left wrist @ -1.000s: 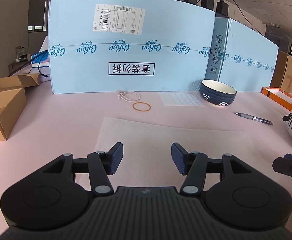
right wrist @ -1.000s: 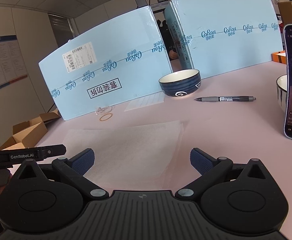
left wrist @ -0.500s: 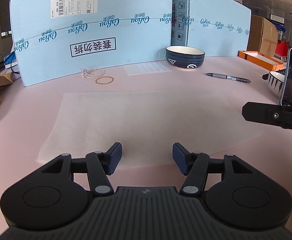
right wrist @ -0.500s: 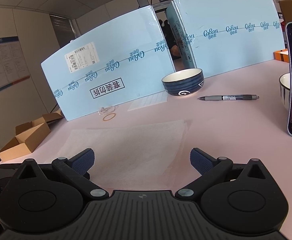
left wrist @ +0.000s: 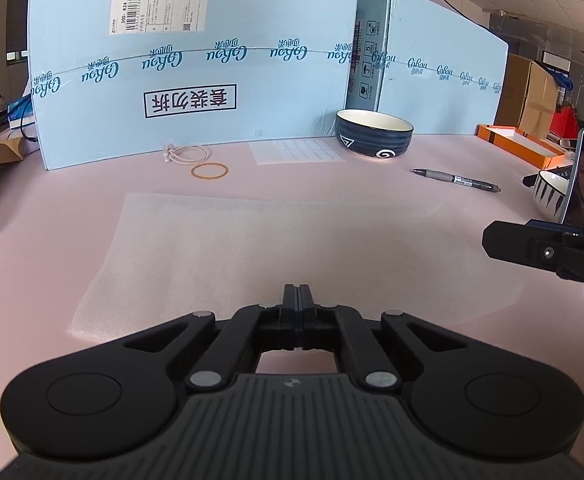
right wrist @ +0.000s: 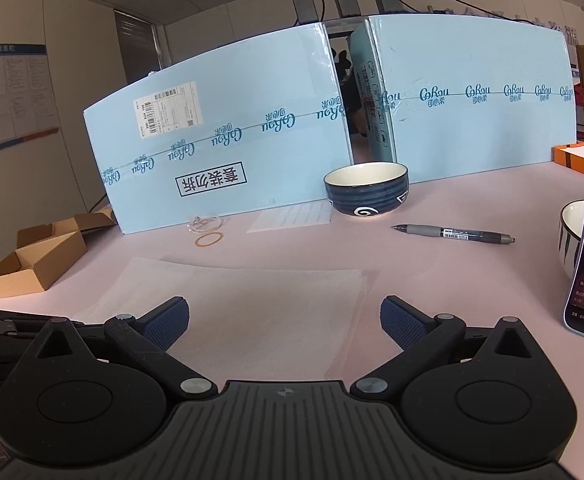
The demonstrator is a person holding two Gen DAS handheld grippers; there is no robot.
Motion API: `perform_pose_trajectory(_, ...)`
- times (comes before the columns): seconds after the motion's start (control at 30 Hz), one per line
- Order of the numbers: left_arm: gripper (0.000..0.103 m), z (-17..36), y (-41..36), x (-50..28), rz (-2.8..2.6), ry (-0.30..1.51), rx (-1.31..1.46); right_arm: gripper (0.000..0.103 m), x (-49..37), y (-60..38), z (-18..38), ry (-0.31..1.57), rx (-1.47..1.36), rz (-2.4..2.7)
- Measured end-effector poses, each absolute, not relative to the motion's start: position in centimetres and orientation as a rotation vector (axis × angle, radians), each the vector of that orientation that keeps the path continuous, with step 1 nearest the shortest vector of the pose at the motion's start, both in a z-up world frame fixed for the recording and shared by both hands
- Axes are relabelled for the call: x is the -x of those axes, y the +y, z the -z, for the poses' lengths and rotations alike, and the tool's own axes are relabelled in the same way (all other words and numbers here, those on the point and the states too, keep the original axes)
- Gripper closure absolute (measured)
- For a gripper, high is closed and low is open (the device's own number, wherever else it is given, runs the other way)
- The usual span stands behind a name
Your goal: Fold shopping bag
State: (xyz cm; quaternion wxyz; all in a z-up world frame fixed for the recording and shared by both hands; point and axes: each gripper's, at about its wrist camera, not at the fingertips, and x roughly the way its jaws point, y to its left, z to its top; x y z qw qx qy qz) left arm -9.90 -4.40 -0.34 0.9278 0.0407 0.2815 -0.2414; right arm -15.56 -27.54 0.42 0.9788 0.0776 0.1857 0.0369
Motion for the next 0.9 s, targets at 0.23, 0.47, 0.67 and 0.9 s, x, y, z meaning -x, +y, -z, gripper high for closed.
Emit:
perform_pose_trajectory(0.23, 0.102, 0.3, -2.0, 10.4, 0.432, 0.615, -0.027, 0.0, 12.5, -28.5, -0.9, 0.422, -0.097, -0.076)
perform_pose_trajectory(0.47, 0.091, 0.7, -0.3, 11.1, 0.404, 0.651, 0.01, 0.015, 8.5, -29.0, -0.2, 0.487, -0.051, -0.143)
perform_pose_trajectory(0.67, 0.09, 0.9, -0.1, 10.7, 0.393, 0.659, 0.015, 0.033, 5.8, -30.2, 0.7, 0.558, -0.088, -0.118)
perform_pose_trajectory(0.9, 0.088, 1.1, -0.9, 9.9, 0.403, 0.654, 0.013, 0.053, 5.9, -31.1, 1.0, 0.554, -0.133, -0.12)
